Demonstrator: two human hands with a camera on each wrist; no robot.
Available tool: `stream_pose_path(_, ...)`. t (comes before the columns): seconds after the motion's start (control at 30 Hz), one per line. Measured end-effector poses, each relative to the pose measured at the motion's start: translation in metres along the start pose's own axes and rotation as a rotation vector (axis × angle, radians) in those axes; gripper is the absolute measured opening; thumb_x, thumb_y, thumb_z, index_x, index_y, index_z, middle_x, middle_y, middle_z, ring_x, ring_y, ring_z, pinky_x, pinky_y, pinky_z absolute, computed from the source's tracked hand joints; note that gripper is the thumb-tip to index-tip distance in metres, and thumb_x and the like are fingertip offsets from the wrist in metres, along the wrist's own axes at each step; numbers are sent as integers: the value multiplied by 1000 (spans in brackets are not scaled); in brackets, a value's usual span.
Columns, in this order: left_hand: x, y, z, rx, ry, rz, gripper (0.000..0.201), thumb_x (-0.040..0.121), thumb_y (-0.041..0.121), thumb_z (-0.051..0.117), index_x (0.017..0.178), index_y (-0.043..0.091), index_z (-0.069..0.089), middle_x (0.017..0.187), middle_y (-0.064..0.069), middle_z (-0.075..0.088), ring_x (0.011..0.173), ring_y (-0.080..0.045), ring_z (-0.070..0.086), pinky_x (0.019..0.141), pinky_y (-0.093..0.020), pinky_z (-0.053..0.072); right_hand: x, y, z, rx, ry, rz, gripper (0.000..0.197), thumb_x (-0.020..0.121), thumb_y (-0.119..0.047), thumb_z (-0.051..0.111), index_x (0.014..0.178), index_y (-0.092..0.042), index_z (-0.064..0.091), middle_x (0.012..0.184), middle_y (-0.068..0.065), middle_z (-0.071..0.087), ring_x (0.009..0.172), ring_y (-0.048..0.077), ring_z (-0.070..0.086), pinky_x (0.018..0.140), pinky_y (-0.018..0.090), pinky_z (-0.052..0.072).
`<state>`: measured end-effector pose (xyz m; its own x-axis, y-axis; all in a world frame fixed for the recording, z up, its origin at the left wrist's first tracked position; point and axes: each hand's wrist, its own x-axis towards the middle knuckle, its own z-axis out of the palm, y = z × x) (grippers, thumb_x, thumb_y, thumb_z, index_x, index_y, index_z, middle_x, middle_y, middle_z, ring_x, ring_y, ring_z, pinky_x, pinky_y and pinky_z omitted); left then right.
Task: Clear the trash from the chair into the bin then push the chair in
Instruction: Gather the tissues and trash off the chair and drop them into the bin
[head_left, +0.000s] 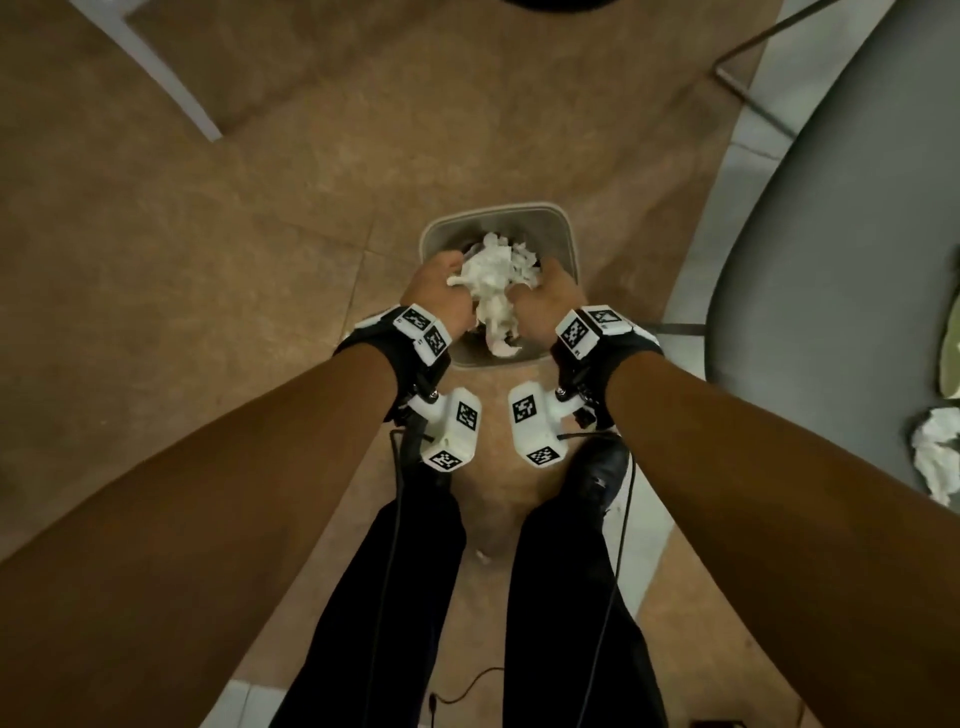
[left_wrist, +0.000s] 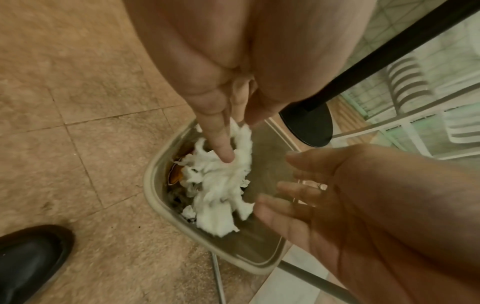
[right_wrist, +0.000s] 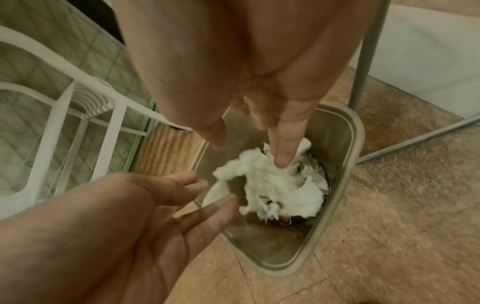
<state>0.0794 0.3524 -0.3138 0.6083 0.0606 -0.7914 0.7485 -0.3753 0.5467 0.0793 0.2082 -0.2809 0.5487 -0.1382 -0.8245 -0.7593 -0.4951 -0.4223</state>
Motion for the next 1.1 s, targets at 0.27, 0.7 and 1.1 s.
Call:
stream_pose_path(0.27,-30,90,9,180,60,91,16,81,18,58,83,31,68,102,-4,73,90,-27,71,85,-44,59,-39,-23,-77,286,-62,-89,13,85,-15,59,78,-20,68,86,15,71,79,29,67,86,56,57)
stream_pose_path(0.7,-131,312,234,669,-125,811,31,82,15,48,110,22,58,99,0,66,92,-25,63,86,-39,53,-109,75,-344,357,354,-224,15,84,-21,51,89,-28,64,86,0,73,81,28,74,86,49,59)
stream_pose_path(1.1,-147,285,346,1330,-157,884,79,73,59,70,137,24,41,156,-2,13,126,-38,38,96,-48,45,-94,168,-486,54,820,-131,61,80,-32,67,136,-16,46,141,10,42,130,29,45,109,38,40)
